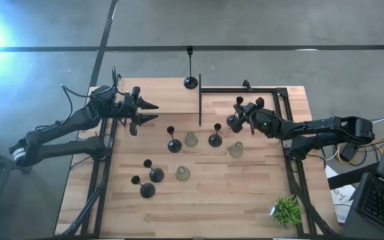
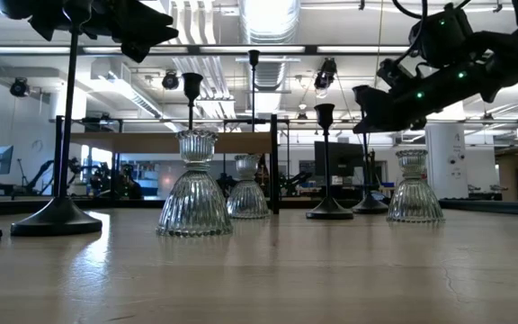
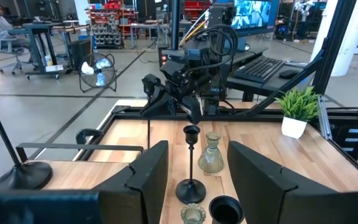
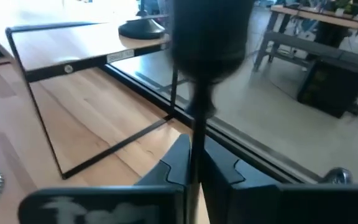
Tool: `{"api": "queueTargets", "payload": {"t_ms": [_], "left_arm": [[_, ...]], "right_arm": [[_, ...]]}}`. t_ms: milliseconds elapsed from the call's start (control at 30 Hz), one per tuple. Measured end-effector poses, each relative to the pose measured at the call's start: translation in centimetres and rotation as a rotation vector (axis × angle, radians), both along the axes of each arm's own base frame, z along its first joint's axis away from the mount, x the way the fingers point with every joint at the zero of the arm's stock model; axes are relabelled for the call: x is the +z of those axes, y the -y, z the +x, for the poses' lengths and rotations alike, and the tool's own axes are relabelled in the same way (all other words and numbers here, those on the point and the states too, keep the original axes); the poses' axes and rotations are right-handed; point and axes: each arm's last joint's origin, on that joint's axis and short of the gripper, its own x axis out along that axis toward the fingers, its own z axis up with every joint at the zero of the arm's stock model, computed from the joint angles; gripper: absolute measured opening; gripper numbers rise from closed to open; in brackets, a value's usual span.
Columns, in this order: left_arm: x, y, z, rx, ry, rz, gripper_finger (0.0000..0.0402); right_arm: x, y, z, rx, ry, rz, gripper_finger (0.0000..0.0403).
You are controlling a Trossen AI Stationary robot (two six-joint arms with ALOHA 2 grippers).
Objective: Pick & Place candle stick holders
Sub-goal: Put the large black candle holder on the shelf
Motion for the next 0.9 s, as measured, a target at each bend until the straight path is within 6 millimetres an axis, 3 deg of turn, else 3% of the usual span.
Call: {"api": "queueTargets", "payload": {"t_ms": [100,200,533,667,900], "left_arm": [[0.0,0.0,0.0,0.001,0.000,-0.006,0.0170],[0.0,0.0,0.0,0.000,0.000,-0.008,0.0170],[0.0,0.0,0.0,0.003,-0.001,-0.015,0.0170],[0.0,-0.1,0.1,0.018,0.004,-0.011,0.0170],[0.9,-0.5,0.7,0.028,0.098,0.016,0.0170]], "right_arm": [[0.7,-0.1,-0.1,0.018,0.028,-0.011,0.0013],[2.6,-0.2,0.0,0.078,0.087,-0.029,0.0012],[14.3,-1.2,0.5,0.193,-0.007,-0.075,0.0010],[18.0,-2.1,1.2,0.337,0.017,-0.082,0.0010],[21.1,-3.4,4.3,0.603,0.015,-0.066,0.0010]]}}
